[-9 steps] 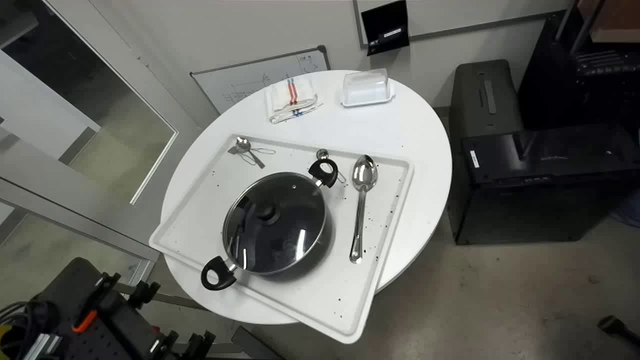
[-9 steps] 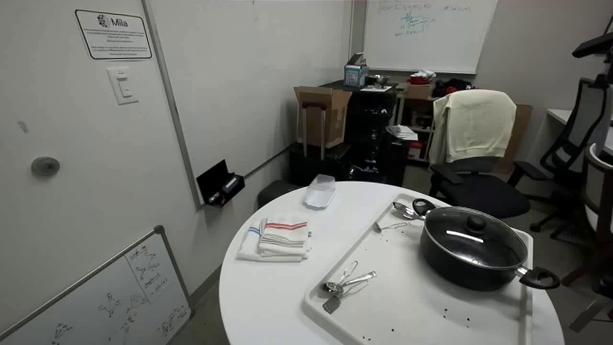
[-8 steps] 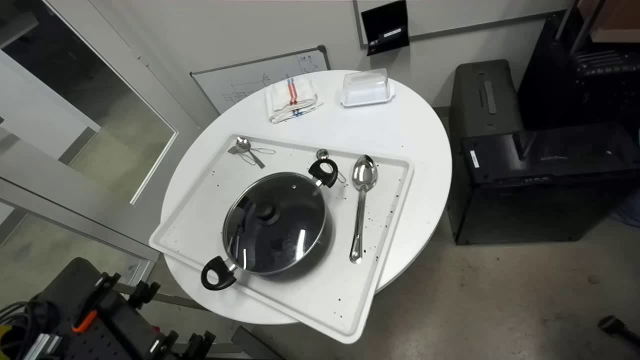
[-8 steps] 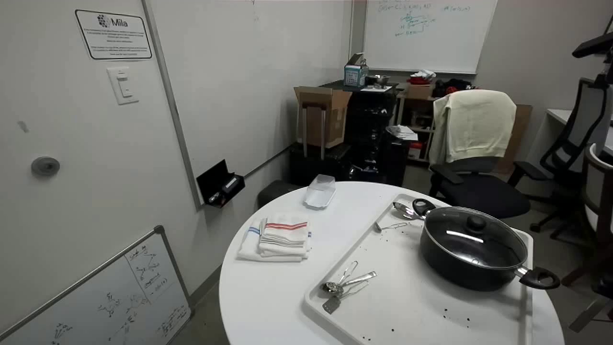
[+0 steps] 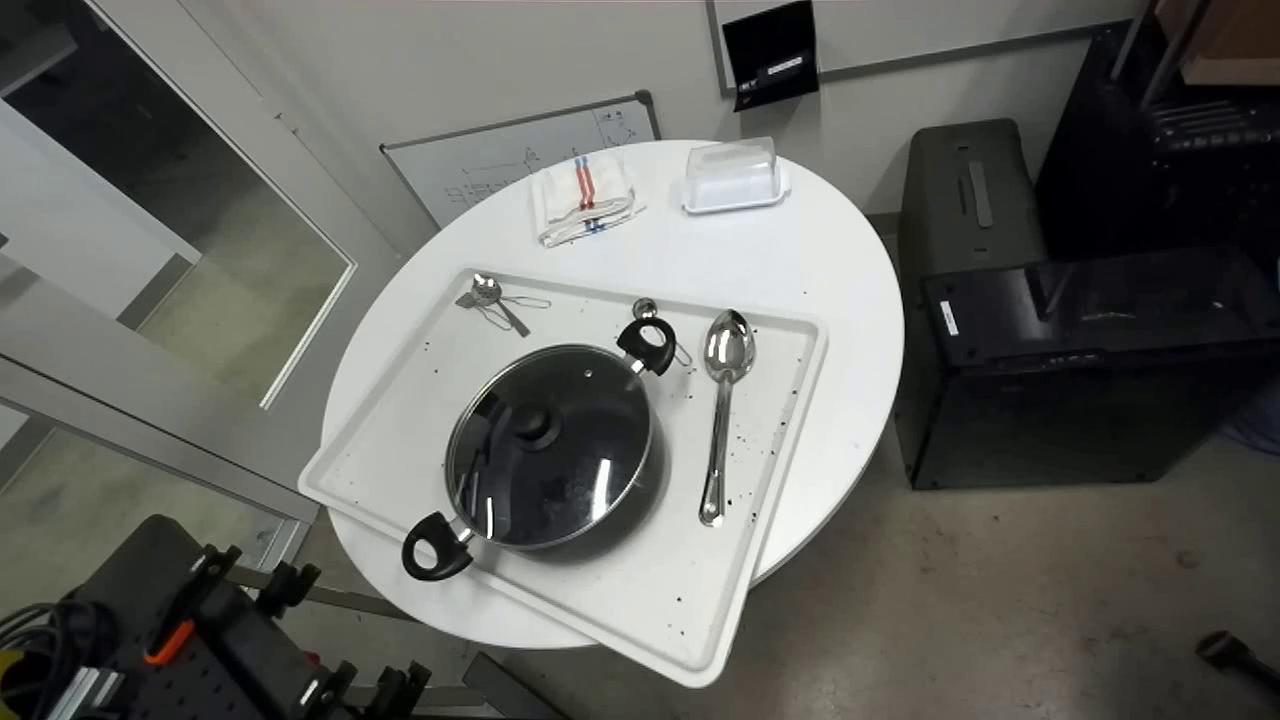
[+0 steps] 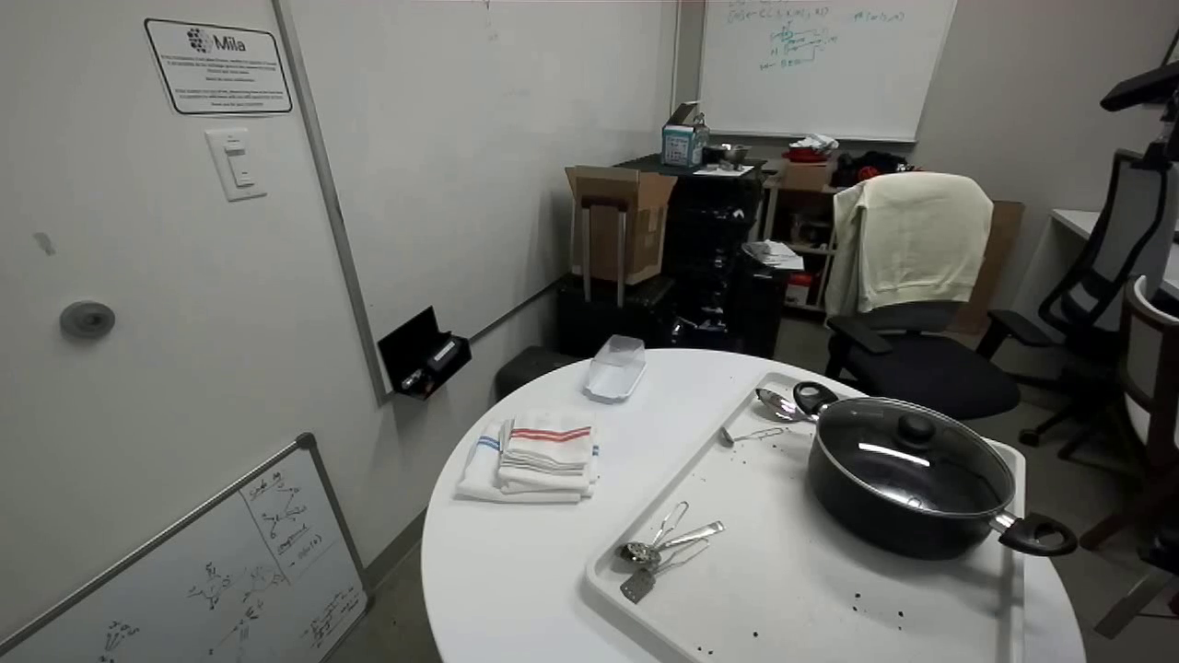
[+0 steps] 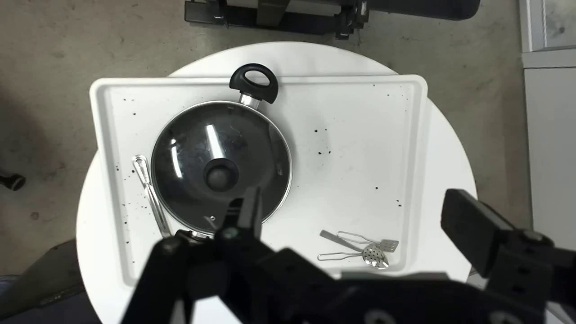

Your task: Remove the lid from the pot and place it on the table

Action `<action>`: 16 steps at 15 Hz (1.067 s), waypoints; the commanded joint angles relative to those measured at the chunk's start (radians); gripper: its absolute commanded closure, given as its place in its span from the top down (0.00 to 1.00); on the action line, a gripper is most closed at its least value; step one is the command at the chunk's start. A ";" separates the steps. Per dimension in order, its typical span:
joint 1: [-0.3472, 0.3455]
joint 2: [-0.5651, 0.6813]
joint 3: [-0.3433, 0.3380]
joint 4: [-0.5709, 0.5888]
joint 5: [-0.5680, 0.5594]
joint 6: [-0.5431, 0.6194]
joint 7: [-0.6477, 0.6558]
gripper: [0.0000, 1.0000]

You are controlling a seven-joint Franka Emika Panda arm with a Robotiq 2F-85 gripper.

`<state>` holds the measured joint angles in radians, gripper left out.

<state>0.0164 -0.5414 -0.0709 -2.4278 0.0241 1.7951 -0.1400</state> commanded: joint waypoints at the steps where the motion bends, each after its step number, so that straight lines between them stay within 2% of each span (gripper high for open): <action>1: -0.007 0.001 0.006 0.002 0.003 -0.002 -0.002 1.00; 4: -0.013 0.020 0.007 -0.007 -0.004 0.016 0.009 1.00; 9: -0.037 0.104 0.002 -0.037 -0.012 0.161 0.027 1.00; 16: -0.052 0.346 0.010 -0.051 -0.013 0.415 0.070 1.00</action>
<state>-0.0280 -0.3042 -0.0707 -2.4947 0.0207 2.1200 -0.1066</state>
